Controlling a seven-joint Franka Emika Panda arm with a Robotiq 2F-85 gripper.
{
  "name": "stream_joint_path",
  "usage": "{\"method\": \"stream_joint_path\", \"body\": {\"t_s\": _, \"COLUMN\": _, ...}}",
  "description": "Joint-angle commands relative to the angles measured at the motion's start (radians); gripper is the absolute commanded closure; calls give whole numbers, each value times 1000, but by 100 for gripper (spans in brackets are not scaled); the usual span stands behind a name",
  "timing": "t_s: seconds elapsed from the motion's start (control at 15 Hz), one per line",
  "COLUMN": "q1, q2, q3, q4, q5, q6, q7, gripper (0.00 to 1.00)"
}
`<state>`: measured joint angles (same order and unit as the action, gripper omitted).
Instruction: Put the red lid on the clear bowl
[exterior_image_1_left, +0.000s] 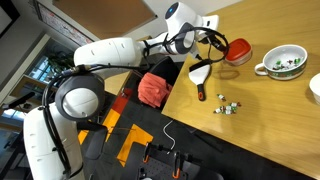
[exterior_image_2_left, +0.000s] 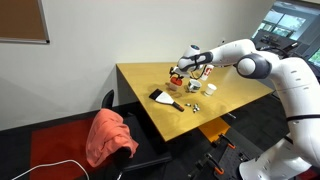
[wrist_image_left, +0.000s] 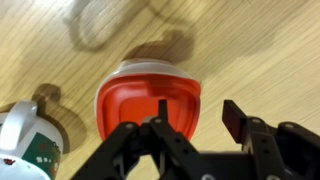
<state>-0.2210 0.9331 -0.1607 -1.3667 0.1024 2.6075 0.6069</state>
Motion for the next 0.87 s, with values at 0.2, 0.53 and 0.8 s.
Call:
{"method": "stream_joint_path", "body": {"t_s": 0.2, "q1": 13, "q2": -204, "q3": -9, "q4": -187, "q5": 28, "q6": -72, "q7": -156, "gripper": 0}}
{"method": "stream_joint_path", "body": {"t_s": 0.53, "q1": 20, "q2": -279, "q3": -26, "q4": -209, "q5": -5, "q6": -223, "q7": -252, "gripper": 0}}
{"method": "stream_joint_path", "body": {"t_s": 0.8, "q1": 29, "q2": -301, "q3": -40, "q4": -205, "q5": -22, "q6": -302, "q7": -246, "gripper": 0}}
